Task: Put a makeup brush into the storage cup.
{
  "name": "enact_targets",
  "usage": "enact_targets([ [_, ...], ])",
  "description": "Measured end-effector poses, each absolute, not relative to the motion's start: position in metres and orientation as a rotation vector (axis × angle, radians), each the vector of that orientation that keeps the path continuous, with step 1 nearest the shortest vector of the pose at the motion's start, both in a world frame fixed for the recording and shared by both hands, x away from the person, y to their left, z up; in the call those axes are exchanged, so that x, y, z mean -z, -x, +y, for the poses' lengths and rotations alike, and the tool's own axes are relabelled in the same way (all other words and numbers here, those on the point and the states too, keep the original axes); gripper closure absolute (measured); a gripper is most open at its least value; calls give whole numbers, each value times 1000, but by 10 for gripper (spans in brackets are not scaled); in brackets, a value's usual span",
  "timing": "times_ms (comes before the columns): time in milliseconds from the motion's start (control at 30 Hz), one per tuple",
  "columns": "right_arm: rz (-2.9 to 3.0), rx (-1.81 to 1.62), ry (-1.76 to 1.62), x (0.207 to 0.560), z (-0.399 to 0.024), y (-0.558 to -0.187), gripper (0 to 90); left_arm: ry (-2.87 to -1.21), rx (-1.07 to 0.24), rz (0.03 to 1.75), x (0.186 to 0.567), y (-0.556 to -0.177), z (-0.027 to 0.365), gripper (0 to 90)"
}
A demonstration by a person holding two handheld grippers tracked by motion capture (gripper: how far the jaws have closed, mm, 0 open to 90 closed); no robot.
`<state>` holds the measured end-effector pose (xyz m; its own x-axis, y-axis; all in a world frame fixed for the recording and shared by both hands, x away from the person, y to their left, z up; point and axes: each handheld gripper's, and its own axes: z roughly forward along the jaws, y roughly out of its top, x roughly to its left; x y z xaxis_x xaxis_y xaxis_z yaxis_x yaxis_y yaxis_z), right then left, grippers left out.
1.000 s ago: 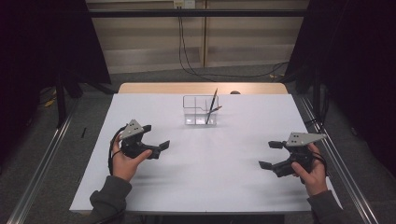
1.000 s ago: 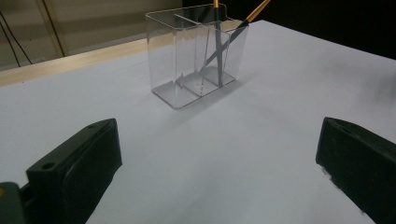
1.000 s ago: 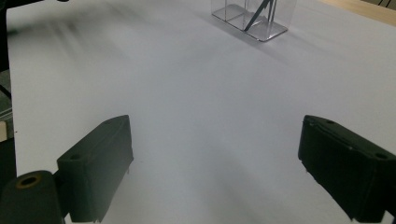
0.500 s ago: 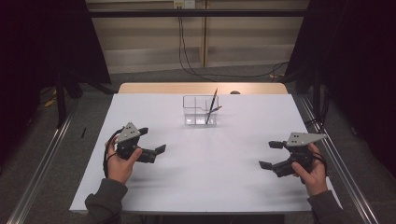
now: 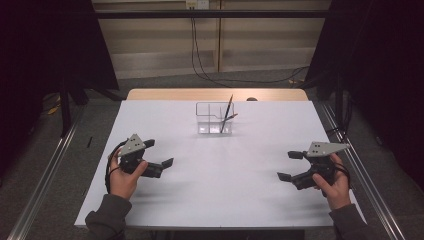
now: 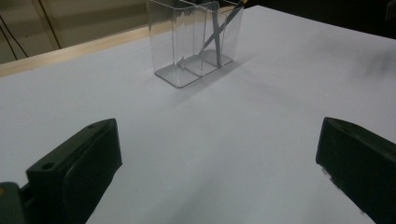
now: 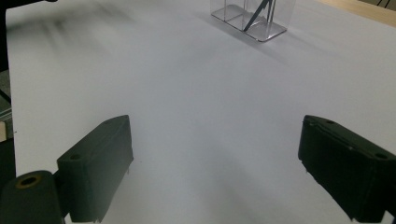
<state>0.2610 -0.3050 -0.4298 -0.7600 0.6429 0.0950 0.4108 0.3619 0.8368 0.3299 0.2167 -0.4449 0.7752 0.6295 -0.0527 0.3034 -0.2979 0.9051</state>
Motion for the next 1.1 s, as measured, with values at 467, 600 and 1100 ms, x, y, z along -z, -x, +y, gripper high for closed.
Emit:
enact_targets([
  [467, 2375, -1351, -940, 429, -306, -261, 93, -1916, -375, 703, 448, -325, 223, 0],
  [600, 2374, -1350, -937, 429, -306, -260, 93, -1925, -376, 703, 449, -324, 226, 0],
  [1100, 2374, -1352, -934, 430, -306, -260, 93, -1926, -371, 702, 451, -321, 233, 0],
])
